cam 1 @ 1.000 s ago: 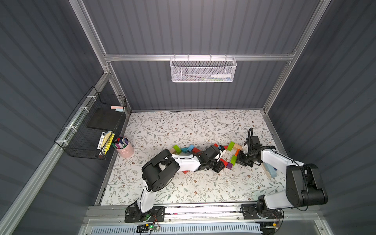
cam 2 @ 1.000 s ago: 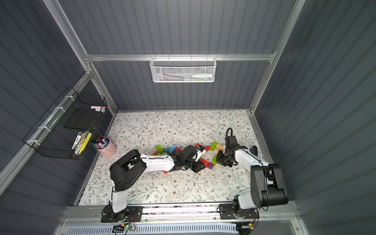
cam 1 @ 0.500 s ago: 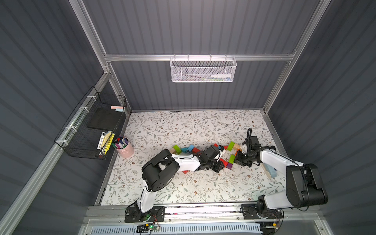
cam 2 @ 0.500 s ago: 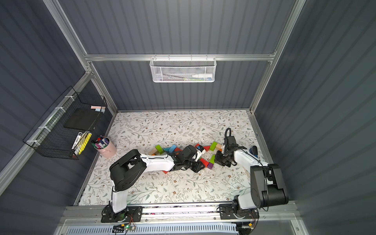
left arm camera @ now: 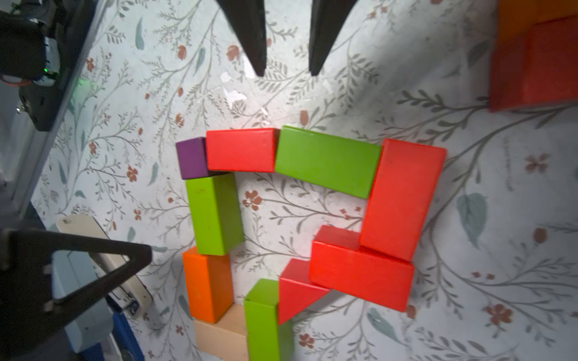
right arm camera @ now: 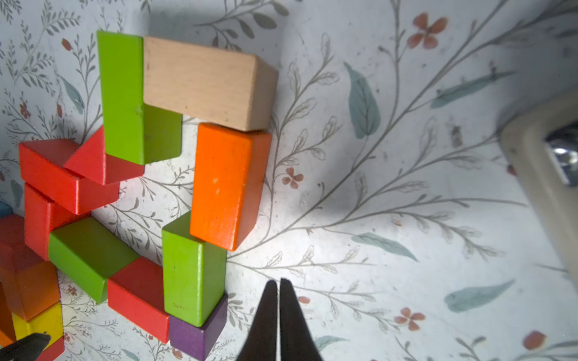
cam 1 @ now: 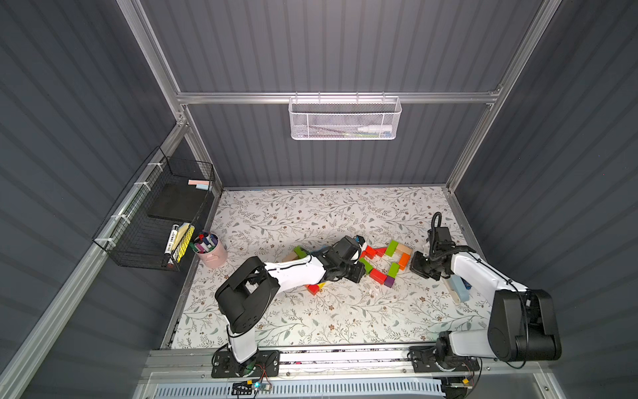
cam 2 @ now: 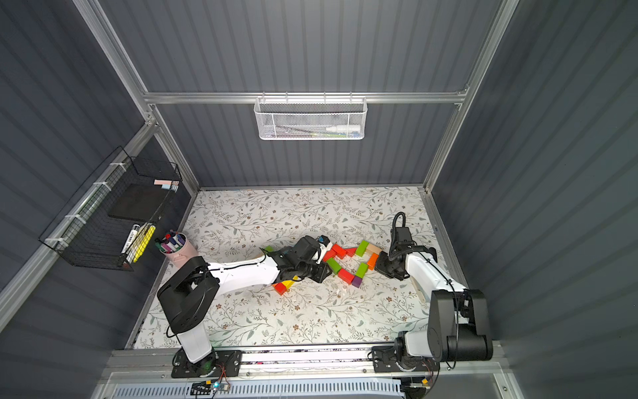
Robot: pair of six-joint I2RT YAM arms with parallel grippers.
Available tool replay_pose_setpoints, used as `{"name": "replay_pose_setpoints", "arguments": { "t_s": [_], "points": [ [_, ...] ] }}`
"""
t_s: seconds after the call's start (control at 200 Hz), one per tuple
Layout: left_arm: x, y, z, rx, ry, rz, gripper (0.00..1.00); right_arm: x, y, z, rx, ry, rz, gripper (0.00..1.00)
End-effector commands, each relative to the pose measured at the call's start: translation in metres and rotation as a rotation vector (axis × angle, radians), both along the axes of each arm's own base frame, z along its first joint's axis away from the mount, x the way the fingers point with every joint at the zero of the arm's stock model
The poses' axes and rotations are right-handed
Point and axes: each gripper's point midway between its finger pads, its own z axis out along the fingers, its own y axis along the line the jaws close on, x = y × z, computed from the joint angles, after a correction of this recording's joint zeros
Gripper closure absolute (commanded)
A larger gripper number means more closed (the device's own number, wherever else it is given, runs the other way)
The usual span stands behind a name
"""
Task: Assemble a heart with building blocks
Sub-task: Adjust the building block at the center of the board.
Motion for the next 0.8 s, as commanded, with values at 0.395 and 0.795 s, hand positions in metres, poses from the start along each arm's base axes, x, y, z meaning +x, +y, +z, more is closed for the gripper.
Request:
{"name": "replay_pose_setpoints", "arguments": {
  "t_s": [0.395,0.795],
  "points": [
    [0.016,0.019,-0.030,0.093,0.055,0.075,0.77,0.033,0.005,-0.012,0.047,0.011,0.014,0.92],
    [0.031,0.004,-0.034,0.058,0.046,0.058,0.78,0.036,0.010,-0.016,0.074,0.014,0.022,0.92]
  ]
}}
